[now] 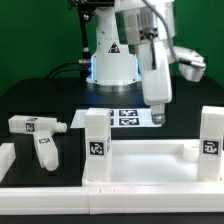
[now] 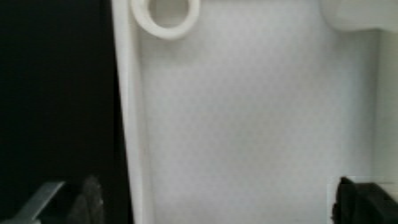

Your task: Assemble desk

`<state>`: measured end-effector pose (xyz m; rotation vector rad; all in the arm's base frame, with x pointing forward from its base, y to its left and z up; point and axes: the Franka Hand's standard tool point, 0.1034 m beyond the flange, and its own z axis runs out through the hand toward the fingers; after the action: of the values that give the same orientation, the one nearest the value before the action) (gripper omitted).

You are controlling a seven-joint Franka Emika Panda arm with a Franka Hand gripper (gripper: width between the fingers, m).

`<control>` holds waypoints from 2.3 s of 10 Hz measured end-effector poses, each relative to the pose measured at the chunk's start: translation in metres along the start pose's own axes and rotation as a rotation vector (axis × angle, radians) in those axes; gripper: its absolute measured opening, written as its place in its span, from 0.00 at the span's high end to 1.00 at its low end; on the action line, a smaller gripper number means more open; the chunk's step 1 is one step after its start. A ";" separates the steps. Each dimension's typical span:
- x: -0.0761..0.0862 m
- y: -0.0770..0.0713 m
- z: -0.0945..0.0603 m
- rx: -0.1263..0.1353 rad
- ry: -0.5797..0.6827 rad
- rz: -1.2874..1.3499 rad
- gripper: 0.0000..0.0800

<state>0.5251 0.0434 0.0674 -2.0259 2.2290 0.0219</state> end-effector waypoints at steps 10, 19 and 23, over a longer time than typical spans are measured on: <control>0.008 0.022 0.053 -0.071 0.038 -0.041 0.53; 0.035 0.047 0.005 -0.049 0.009 -0.339 0.93; 0.044 0.044 0.007 -0.020 0.045 -0.734 0.93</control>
Offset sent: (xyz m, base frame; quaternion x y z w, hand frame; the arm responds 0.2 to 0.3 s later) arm -0.0009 -0.0040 -0.0381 -0.0076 -0.0085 0.0126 0.9999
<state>0.4785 0.0051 0.0525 -2.7326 1.3780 -0.0732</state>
